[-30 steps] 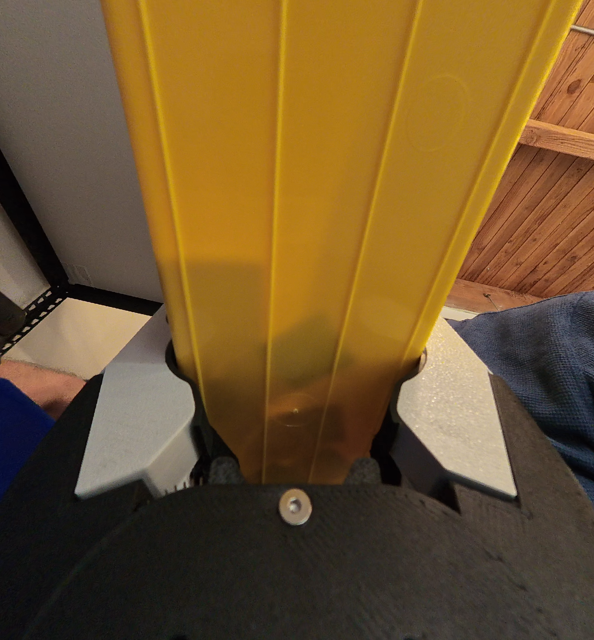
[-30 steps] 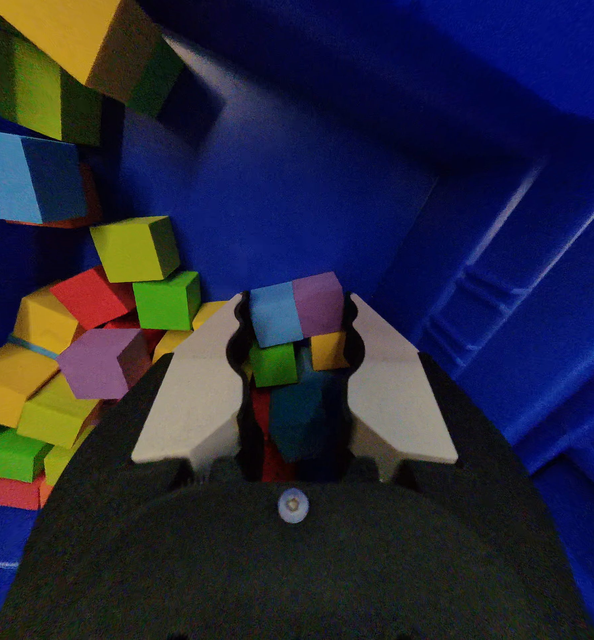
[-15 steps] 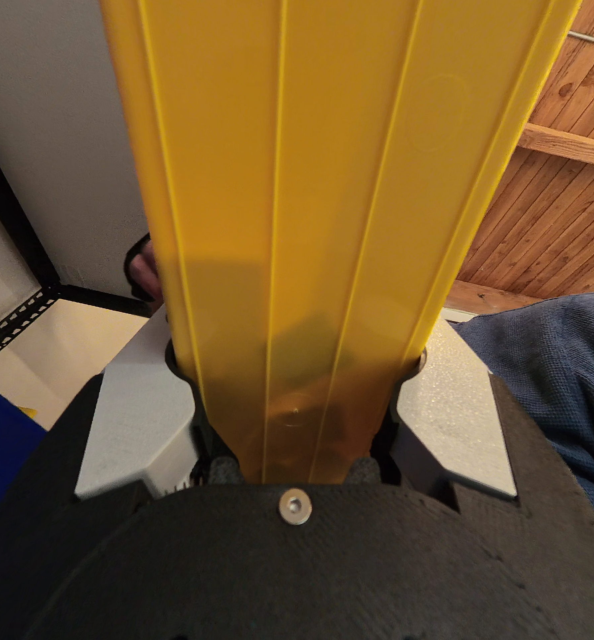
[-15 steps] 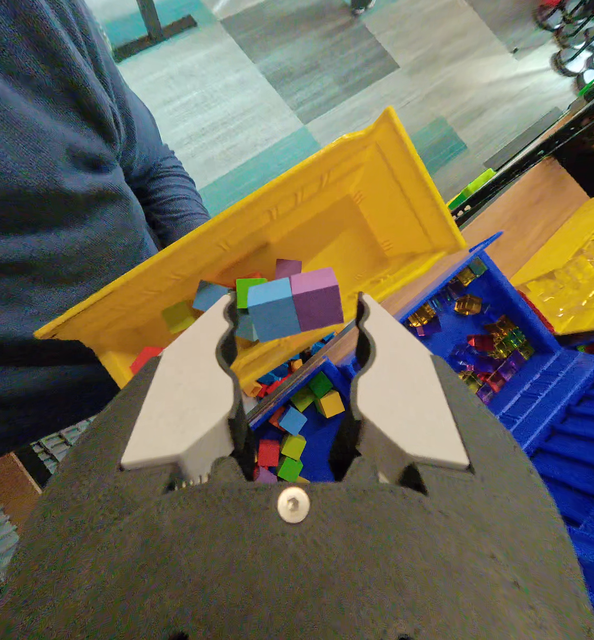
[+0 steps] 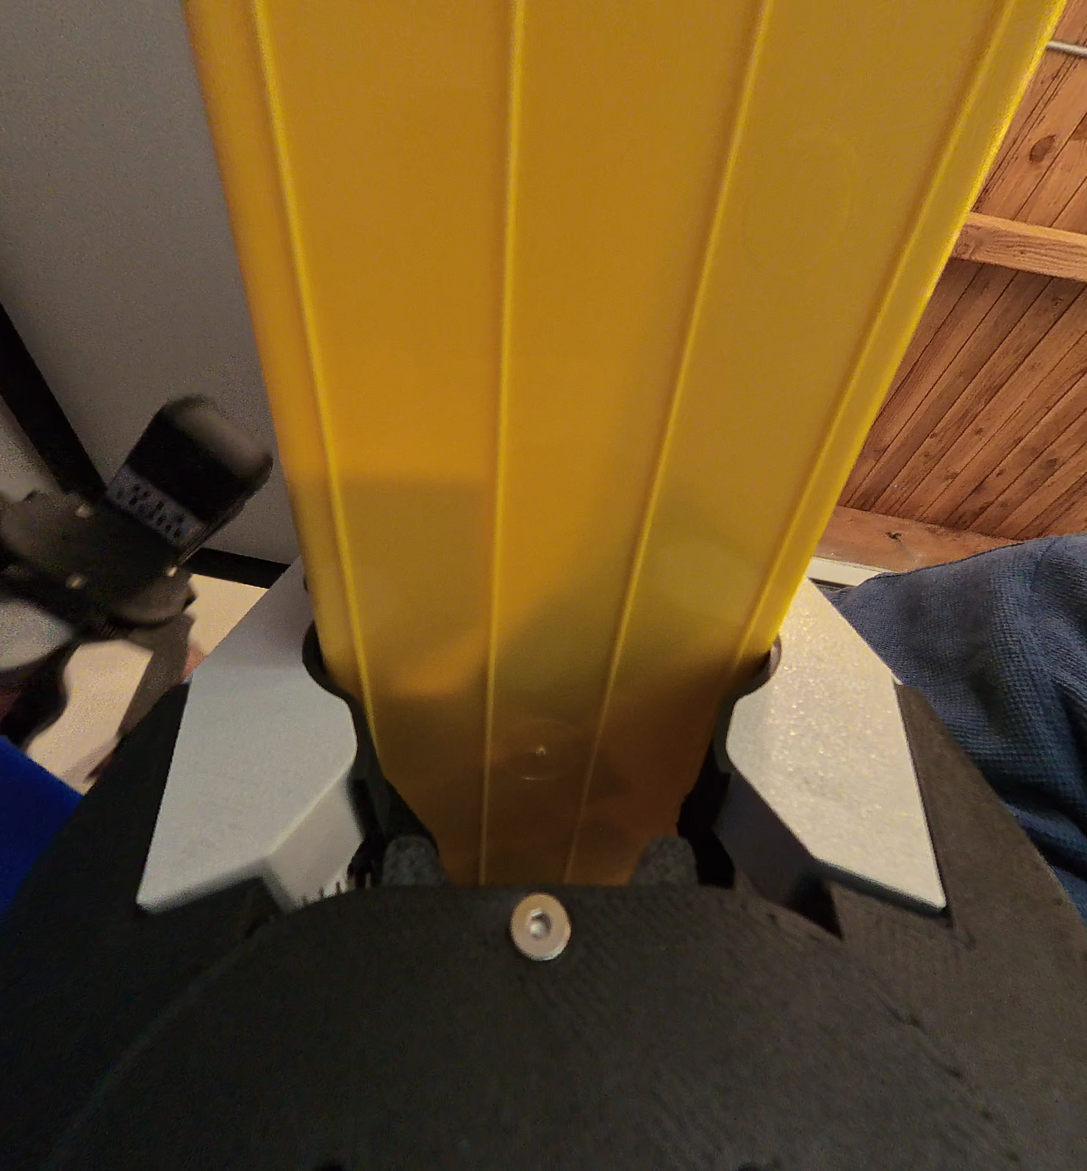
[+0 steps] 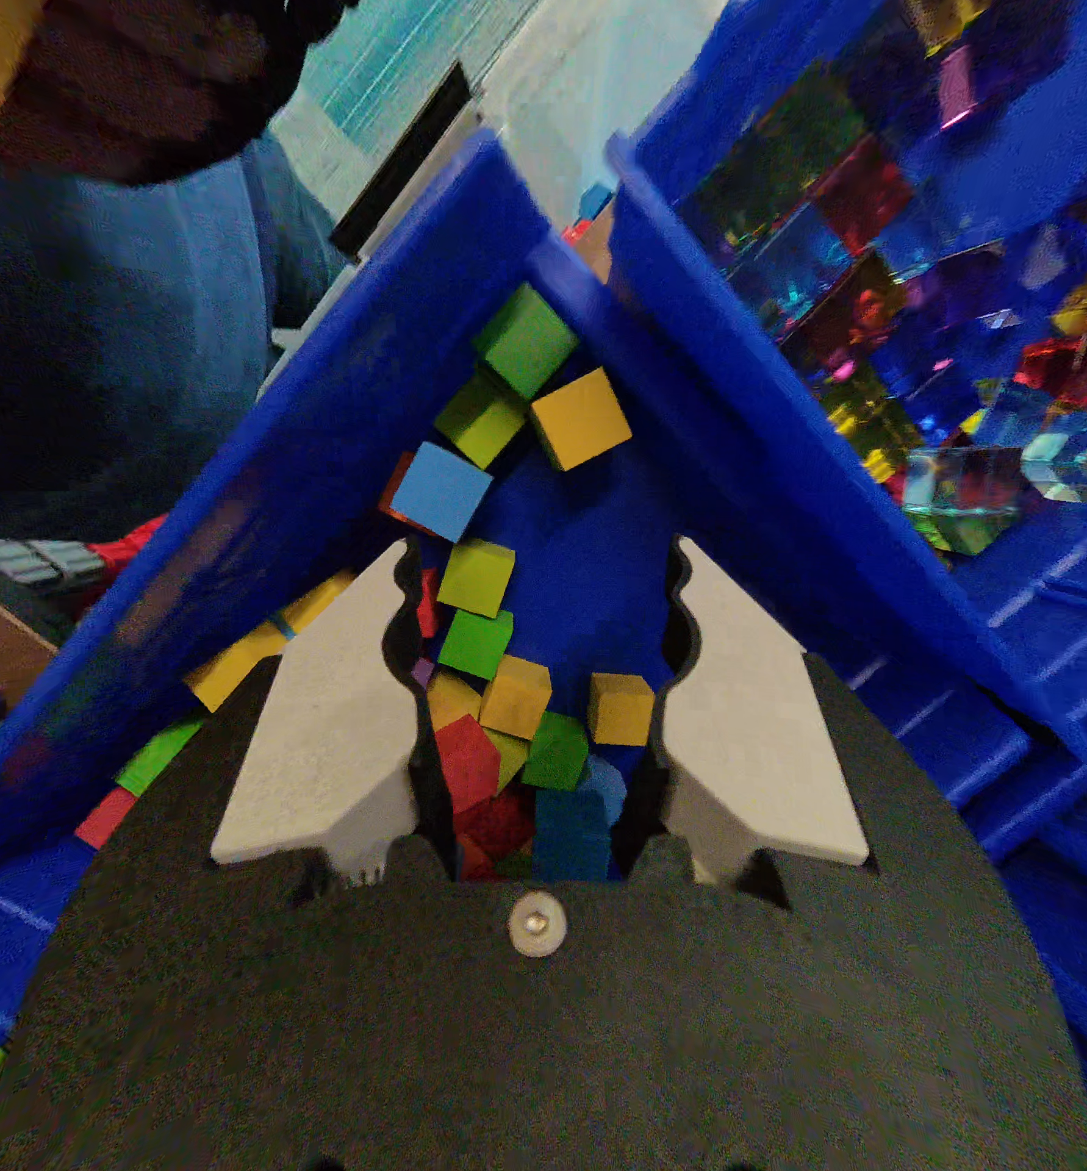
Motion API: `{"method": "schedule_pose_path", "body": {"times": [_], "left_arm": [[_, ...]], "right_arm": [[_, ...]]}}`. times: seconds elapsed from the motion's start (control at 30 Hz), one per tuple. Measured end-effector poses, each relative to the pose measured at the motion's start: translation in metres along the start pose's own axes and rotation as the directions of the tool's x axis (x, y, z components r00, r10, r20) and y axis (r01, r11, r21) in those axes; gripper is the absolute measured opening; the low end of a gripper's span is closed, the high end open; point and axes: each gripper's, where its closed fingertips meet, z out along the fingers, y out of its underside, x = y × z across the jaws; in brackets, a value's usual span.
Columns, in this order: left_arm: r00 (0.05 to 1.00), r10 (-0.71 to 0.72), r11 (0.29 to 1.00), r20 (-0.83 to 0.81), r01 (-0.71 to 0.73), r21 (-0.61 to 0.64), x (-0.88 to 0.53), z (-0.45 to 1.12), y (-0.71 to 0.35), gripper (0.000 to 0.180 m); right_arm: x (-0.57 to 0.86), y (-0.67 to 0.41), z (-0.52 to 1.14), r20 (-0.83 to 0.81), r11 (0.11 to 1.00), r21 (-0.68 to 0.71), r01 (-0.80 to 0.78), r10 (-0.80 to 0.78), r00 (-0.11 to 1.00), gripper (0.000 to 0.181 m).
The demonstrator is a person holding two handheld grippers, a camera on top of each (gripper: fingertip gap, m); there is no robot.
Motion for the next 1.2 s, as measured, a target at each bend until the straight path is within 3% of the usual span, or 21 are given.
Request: {"method": "schedule_pose_path", "body": {"times": [0.2,0.33,0.43,0.97,1.2], "left_arm": [[1.0,0.022,1.0,0.02,-0.022,0.0,0.004,-0.004,-0.003,0.125],[0.999,0.029,1.0,0.029,-0.029,0.003,0.003,-0.007,-0.005,0.125],[0.999,0.031,1.0,0.031,-0.031,0.001,0.001,-0.007,-0.005,0.125],[1.0,0.006,1.0,0.028,-0.007,0.012,-0.015,-0.008,-0.008,0.125],[1.0,-0.012,1.0,0.021,0.012,0.015,-0.021,-0.006,-0.005,0.125]], "right_arm": [[-0.04,0.011,0.027,0.216,0.999,-0.014,0.043,-0.039,0.976,0.083],[-0.05,0.022,0.058,0.282,0.997,-0.07,0.012,0.008,0.959,0.059],[-0.049,0.007,0.058,0.31,1.0,0.012,-0.024,0.019,0.951,0.033],[-0.008,-0.007,-0.053,0.134,0.975,0.206,-0.09,0.063,0.989,0.03],[-0.049,-0.103,-0.128,0.118,0.928,0.356,0.109,-0.16,0.98,0.031]]}}
